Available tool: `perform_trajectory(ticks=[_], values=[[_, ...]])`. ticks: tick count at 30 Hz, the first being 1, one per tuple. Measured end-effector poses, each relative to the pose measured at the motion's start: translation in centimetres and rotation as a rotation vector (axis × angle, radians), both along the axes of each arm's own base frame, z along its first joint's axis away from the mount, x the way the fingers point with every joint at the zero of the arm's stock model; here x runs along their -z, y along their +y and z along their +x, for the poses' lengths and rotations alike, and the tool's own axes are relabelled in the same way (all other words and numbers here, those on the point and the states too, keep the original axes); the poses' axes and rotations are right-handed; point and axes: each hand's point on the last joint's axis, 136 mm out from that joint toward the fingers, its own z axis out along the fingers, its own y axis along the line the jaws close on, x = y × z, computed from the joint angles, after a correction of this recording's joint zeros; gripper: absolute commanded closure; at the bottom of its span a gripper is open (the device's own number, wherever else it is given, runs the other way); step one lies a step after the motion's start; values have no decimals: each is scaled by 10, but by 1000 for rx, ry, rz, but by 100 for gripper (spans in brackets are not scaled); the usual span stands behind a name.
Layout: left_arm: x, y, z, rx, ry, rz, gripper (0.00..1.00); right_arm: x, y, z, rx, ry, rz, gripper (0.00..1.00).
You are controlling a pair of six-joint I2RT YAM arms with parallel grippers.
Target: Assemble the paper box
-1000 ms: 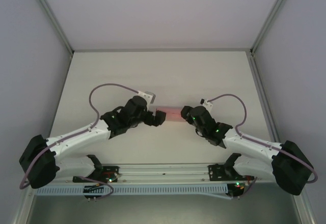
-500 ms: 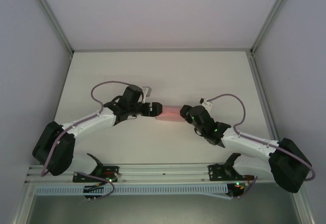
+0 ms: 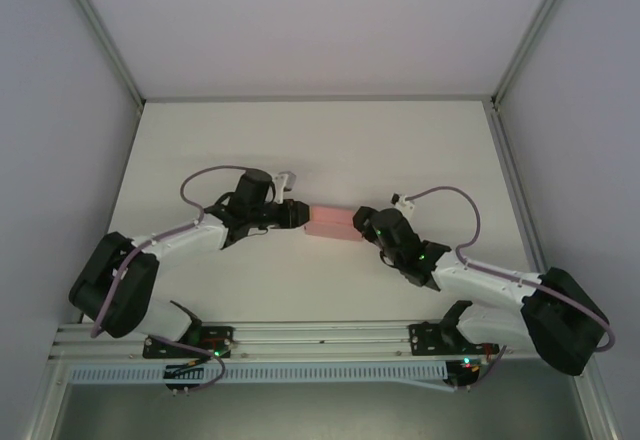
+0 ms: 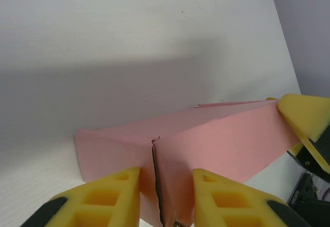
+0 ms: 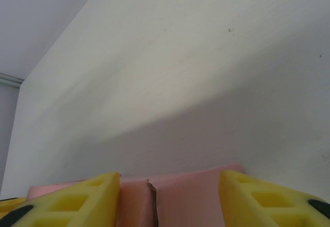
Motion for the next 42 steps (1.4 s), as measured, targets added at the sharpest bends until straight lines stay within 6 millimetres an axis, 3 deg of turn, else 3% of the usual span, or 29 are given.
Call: perform_trajectory(ticks=[7, 10, 12, 16, 19, 24, 42], values=[[4, 0, 6, -7, -21, -29, 89, 2, 2, 7, -16, -86, 24, 53], [4, -1, 11, -10, -38, -45, 100, 2, 4, 11, -32, -137, 25, 61], [4, -2, 15, -14, -51, -54, 100, 0, 6, 14, -43, -179, 26, 71], [6, -4, 19, -11, -63, -67, 100, -2, 7, 20, -60, -255, 14, 78], [7, -3, 20, -13, -75, -73, 100, -3, 8, 24, -73, -308, 3, 92], [7, -3, 20, -12, -92, -81, 100, -4, 9, 25, -99, -389, 8, 100], [6, -3, 23, 21, -185, -100, 100, -5, 9, 35, -140, -408, 26, 100]])
